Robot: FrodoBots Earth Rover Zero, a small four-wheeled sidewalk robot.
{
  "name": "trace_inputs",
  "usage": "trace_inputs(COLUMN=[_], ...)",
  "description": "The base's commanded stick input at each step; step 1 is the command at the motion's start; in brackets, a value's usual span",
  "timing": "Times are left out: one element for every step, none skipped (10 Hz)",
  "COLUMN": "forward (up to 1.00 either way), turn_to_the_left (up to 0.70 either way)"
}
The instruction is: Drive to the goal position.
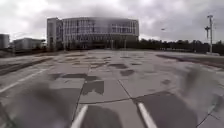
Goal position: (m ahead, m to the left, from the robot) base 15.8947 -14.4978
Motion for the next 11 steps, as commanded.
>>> trace_inputs(forward=[1.00, 1.00, 1.00, 1.00, 1.00, 1.00, 1.00, 1.00, 1.00, 1.00, 1.00], turn_to_the_left=[0.00, 0.00, 0.00, 0.00, 0.00, 0.00, 0.00, 0.00, 0.00, 0.00, 0.00])
